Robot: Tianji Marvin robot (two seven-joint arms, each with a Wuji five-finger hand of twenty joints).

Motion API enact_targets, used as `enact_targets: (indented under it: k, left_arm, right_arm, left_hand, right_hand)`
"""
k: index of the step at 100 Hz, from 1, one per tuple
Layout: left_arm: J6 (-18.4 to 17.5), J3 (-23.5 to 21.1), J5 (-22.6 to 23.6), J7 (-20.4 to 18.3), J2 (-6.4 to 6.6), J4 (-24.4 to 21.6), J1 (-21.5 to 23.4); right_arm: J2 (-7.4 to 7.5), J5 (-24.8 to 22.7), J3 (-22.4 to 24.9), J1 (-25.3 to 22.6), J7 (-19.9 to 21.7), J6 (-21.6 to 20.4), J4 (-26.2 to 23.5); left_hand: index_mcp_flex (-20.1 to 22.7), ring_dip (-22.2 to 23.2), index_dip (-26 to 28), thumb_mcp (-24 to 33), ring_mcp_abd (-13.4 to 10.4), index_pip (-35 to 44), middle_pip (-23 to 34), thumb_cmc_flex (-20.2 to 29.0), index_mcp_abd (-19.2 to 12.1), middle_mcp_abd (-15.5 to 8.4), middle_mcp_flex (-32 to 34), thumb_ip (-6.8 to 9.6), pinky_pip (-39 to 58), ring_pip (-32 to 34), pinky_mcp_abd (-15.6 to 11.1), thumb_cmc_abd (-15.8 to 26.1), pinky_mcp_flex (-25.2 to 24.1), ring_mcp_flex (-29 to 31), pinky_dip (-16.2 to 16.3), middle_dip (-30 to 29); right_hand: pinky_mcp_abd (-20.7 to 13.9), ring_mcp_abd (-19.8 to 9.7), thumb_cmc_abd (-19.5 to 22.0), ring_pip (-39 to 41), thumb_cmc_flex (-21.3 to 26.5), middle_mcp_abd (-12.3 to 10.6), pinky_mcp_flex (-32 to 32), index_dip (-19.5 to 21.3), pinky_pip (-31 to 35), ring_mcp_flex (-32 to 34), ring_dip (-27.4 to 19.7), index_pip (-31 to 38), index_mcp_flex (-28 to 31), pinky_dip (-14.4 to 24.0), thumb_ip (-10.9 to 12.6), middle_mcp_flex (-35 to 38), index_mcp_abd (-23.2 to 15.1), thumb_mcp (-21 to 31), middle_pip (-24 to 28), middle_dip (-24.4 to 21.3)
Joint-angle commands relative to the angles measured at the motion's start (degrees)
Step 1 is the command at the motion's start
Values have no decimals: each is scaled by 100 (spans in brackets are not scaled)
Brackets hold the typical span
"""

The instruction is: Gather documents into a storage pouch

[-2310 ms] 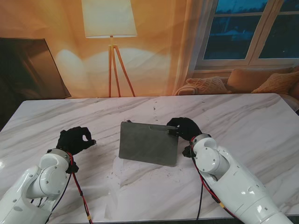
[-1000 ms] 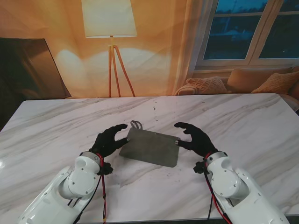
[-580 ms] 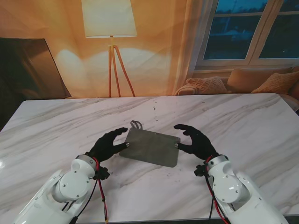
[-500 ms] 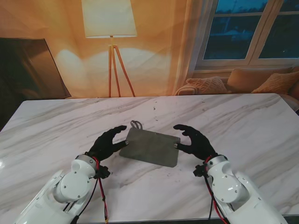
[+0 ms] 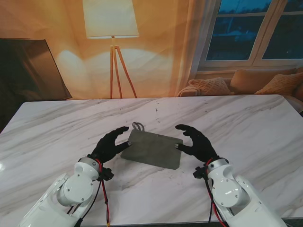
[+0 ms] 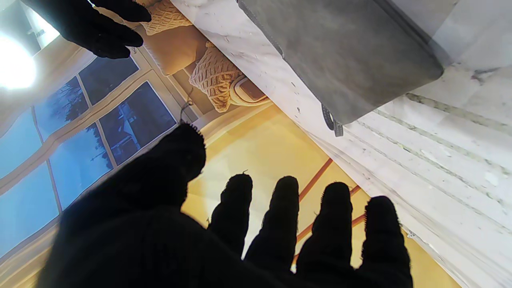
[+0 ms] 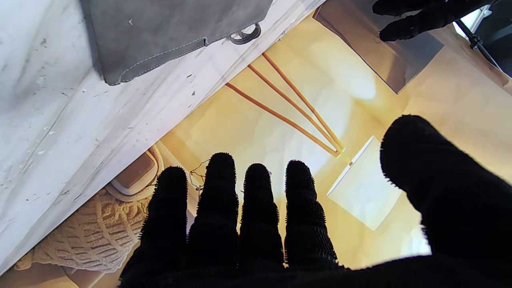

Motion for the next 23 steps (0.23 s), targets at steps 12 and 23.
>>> enact_targets:
  k: [12, 23]
  left_arm:
    - [-95, -21, -1, -59, -19, -14, 41]
    - [-140, -21, 13, -19, -24, -6, 47]
  right_arm:
    - [-16, 1, 8, -37, 113, 67, -74]
    - [-9, -4, 20, -49, 143, 74, -86]
  left_hand:
    - [-39, -72, -12, 214, -177, 21, 58, -150, -15, -79, 16, 120, 113, -32, -103, 87, -46, -14, 25, 9]
    - [1, -70, -4, 275, -154, 44, 62, -156, -8, -140, 28, 129, 118, 4, -100, 74, -51, 34, -13, 6]
  right_hand:
    - [-202, -186, 151, -14, -187, -61, -64, -97, -24, -270, -99, 52, -188, 19, 195, -33, -9, -35, 7, -88]
    - [-186, -182, 149, -20, -188, -74, -62, -120, -17, -263, -105, 64, -164, 19, 194, -23, -54, -42, -3, -101]
